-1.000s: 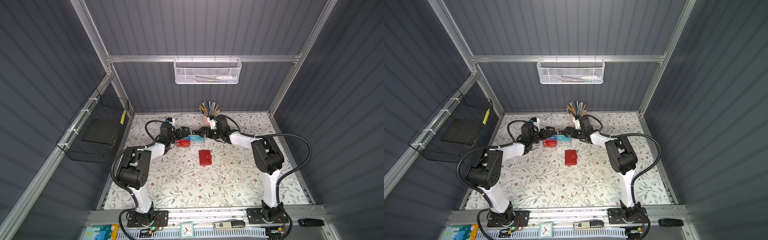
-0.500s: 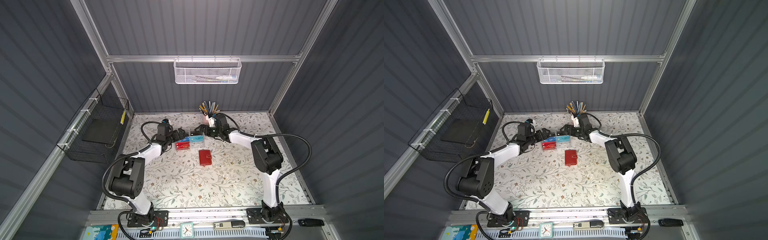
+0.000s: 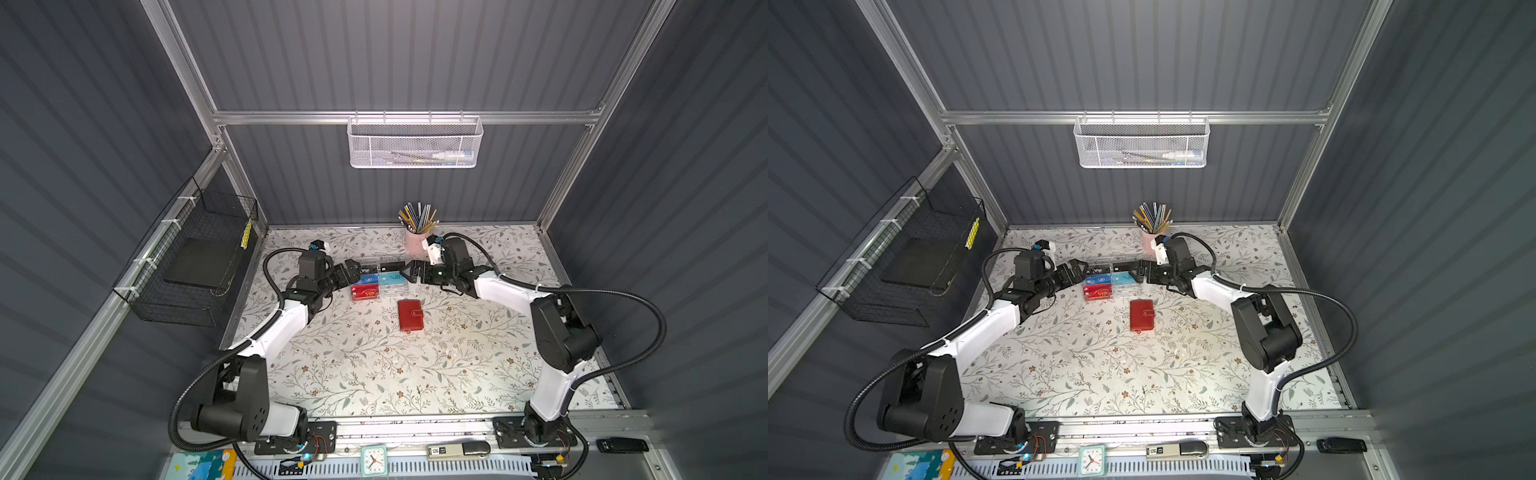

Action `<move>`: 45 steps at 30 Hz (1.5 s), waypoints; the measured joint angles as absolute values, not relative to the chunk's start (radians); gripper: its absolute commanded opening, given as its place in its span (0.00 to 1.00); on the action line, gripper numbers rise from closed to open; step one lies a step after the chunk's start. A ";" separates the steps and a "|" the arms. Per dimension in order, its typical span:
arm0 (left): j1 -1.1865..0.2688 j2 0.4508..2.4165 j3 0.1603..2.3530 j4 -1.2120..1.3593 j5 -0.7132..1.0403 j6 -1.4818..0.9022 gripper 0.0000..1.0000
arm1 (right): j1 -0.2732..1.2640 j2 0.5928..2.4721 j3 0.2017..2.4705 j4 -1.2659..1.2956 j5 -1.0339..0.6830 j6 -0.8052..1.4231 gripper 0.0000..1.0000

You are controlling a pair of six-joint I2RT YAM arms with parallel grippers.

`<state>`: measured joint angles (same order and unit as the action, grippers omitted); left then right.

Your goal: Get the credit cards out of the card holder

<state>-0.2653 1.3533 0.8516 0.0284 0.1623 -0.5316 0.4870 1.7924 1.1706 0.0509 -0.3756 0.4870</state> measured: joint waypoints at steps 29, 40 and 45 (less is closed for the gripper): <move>-0.434 1.531 0.575 0.428 0.525 -0.806 1.00 | 0.570 1.697 0.785 0.171 -0.302 0.593 0.87; -0.437 1.602 0.575 0.488 0.537 -0.838 1.00 | 0.583 1.781 0.831 0.231 -0.318 0.616 0.62; -0.440 1.632 0.576 0.527 0.549 -0.861 0.97 | 0.599 1.809 0.836 0.258 -0.337 0.635 0.50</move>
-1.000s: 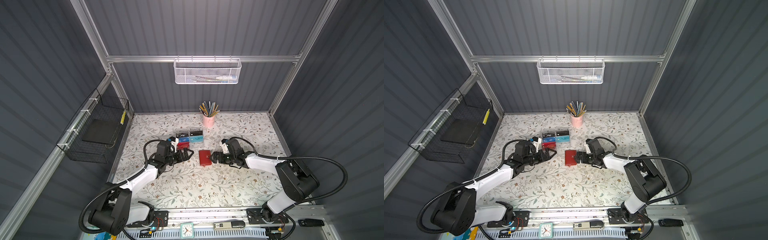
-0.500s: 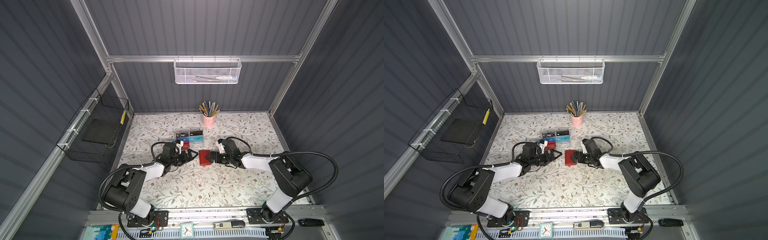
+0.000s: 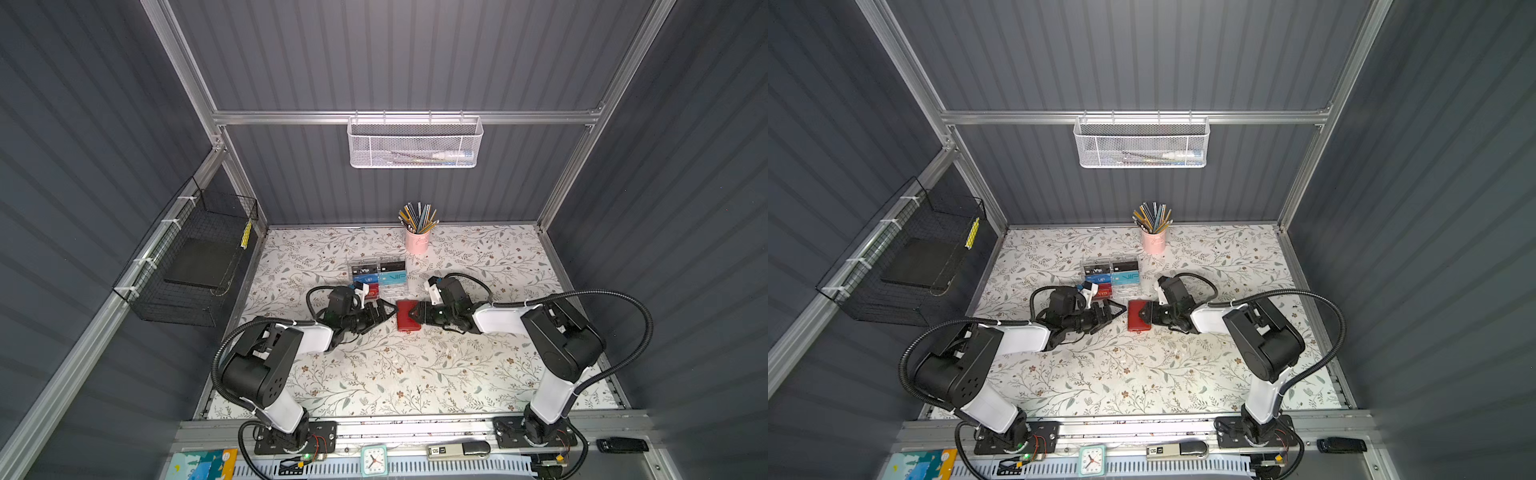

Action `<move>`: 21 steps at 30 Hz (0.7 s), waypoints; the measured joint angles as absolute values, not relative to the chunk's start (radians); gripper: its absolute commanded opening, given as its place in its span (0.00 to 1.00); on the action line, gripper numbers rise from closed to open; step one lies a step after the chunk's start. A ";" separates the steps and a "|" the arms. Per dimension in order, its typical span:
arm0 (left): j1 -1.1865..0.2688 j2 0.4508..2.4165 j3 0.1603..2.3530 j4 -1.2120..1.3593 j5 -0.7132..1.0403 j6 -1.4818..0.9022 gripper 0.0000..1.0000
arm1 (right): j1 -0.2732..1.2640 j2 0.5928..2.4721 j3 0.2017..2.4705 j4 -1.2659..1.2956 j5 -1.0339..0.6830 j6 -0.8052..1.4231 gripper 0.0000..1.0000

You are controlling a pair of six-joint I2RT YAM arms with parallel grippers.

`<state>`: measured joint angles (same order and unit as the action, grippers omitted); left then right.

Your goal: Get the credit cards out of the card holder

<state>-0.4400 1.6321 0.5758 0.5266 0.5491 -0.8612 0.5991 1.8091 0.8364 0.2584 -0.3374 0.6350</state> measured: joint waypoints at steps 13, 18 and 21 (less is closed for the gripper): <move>-0.446 1.653 0.575 0.581 0.551 -0.887 0.77 | 0.623 1.841 0.847 0.293 -0.349 0.673 0.38; -0.447 1.661 0.575 0.574 0.549 -0.883 0.77 | 0.625 1.857 0.857 0.303 -0.352 0.678 0.33; -0.447 1.661 0.575 0.561 0.543 -0.872 0.76 | 0.625 1.862 0.859 0.306 -0.352 0.680 0.32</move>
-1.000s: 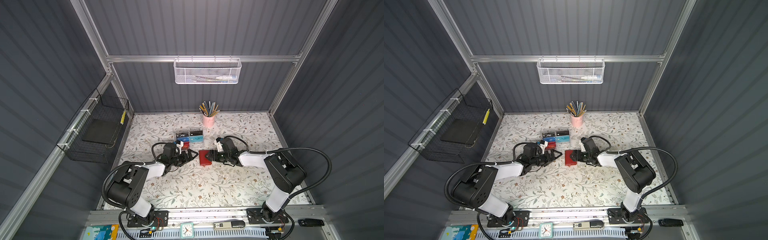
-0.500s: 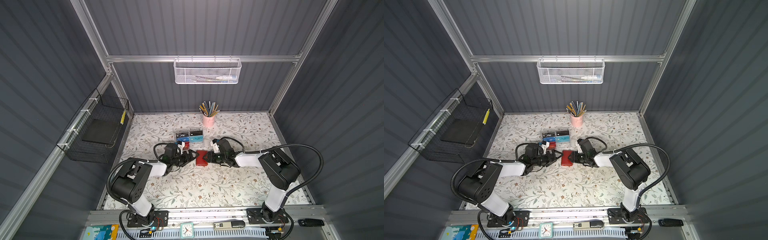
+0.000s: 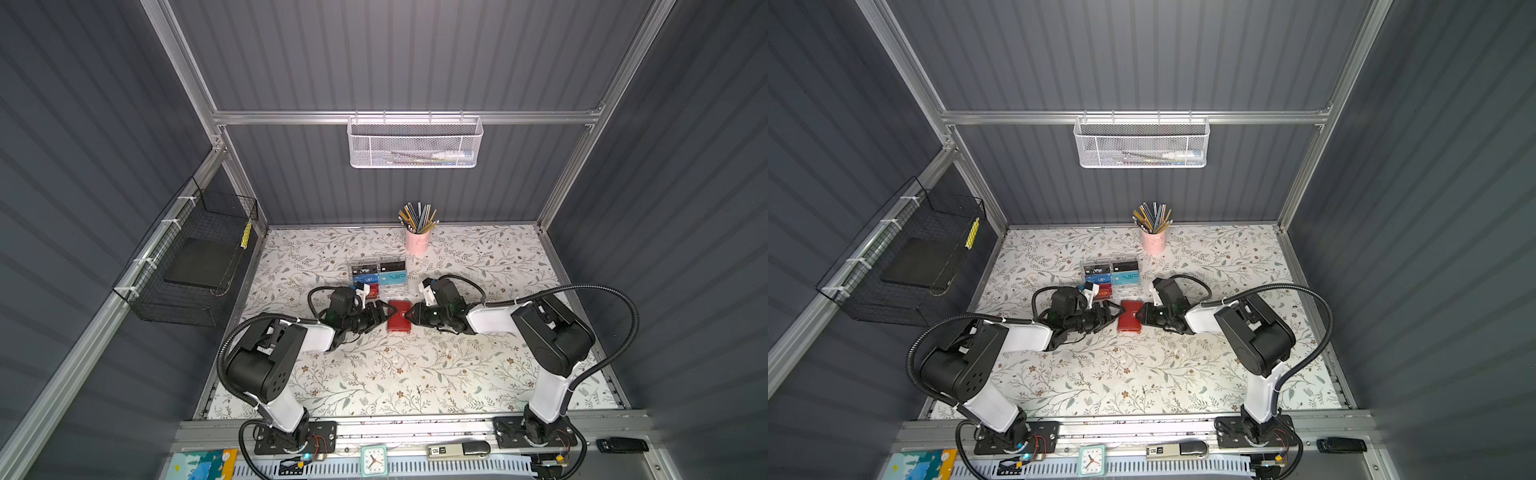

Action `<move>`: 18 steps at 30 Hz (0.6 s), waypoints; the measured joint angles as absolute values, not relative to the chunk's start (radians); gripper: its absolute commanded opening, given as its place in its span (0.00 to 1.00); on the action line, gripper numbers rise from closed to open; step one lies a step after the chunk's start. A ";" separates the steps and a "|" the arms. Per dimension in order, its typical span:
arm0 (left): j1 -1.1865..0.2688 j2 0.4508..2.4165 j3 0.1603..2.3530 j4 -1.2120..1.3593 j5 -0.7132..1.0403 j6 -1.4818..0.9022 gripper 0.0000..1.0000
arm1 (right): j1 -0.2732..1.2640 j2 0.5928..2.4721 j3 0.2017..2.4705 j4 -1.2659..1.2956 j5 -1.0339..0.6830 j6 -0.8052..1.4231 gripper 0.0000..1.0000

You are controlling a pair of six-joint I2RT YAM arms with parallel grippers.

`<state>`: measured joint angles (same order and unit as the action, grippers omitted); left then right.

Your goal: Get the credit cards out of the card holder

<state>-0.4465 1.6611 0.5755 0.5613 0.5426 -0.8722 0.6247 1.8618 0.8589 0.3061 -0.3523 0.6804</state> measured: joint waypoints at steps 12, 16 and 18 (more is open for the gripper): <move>-0.447 1.692 0.555 0.575 0.540 -0.865 0.69 | 0.625 1.896 0.871 0.344 -0.367 0.698 0.21; -0.447 1.692 0.553 0.578 0.527 -0.857 0.68 | 0.625 1.900 0.872 0.352 -0.370 0.701 0.21; -0.447 1.692 0.552 0.580 0.524 -0.857 0.67 | 0.625 1.900 0.871 0.353 -0.371 0.702 0.19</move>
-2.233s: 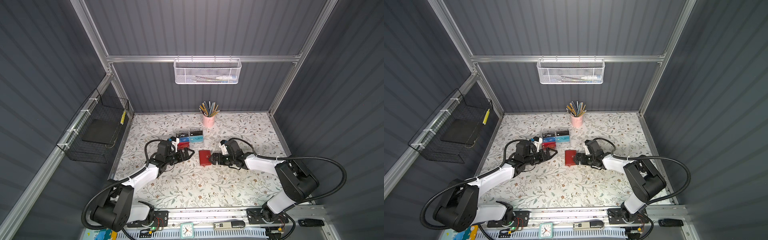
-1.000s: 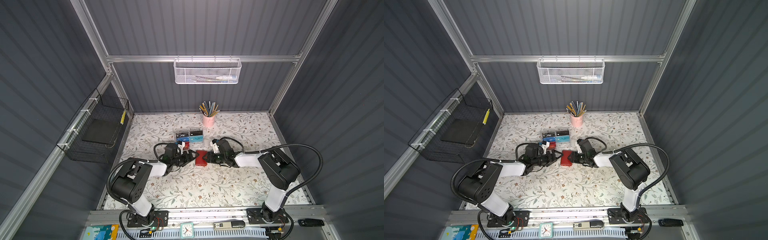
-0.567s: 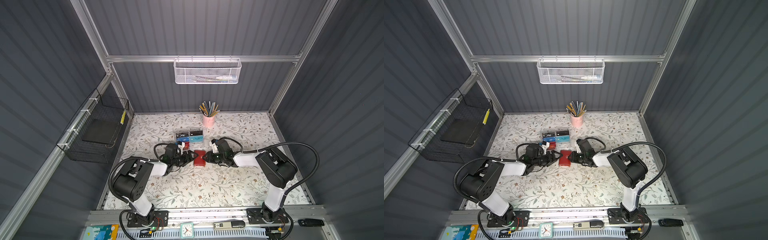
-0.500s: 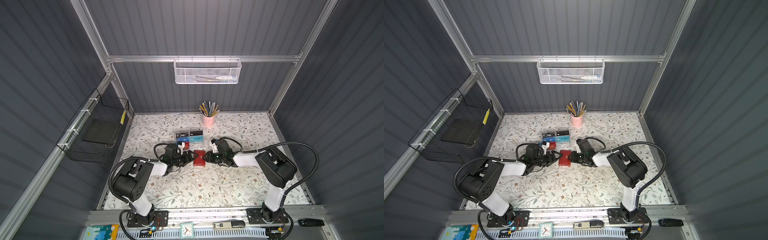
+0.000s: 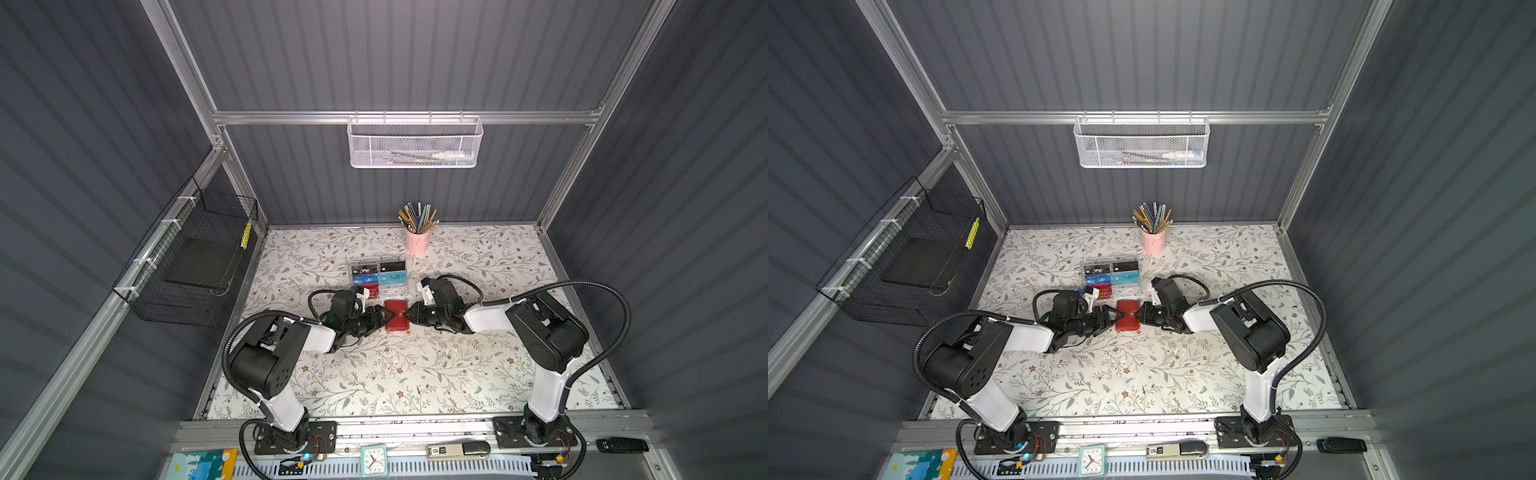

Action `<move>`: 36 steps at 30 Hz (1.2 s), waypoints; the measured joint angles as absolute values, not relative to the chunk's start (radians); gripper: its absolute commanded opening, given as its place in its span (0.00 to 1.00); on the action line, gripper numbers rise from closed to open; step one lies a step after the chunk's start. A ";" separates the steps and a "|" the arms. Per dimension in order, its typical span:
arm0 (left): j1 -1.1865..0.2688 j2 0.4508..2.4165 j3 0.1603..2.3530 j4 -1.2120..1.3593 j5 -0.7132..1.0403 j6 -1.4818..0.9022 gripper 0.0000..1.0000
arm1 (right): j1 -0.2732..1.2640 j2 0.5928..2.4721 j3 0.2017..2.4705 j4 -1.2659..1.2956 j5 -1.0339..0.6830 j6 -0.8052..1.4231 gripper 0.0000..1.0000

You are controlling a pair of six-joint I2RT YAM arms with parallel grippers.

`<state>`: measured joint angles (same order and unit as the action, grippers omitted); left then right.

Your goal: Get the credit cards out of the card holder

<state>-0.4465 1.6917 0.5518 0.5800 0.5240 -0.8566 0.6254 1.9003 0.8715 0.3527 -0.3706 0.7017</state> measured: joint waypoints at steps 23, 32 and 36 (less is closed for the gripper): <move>-0.448 1.759 0.535 0.686 0.491 -0.877 0.30 | 0.632 1.925 0.872 0.411 -0.388 0.738 0.15; -0.461 1.760 0.524 0.698 0.455 -0.888 0.18 | 0.632 1.932 0.875 0.418 -0.393 0.741 0.18; -0.470 1.756 0.520 0.721 0.445 -0.899 0.10 | 0.632 1.929 0.875 0.416 -0.387 0.741 0.22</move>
<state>-0.4698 1.7557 0.5201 0.7208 0.4450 -0.8993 0.6319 1.9289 0.8745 0.4160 -0.3874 0.7406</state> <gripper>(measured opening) 0.119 0.201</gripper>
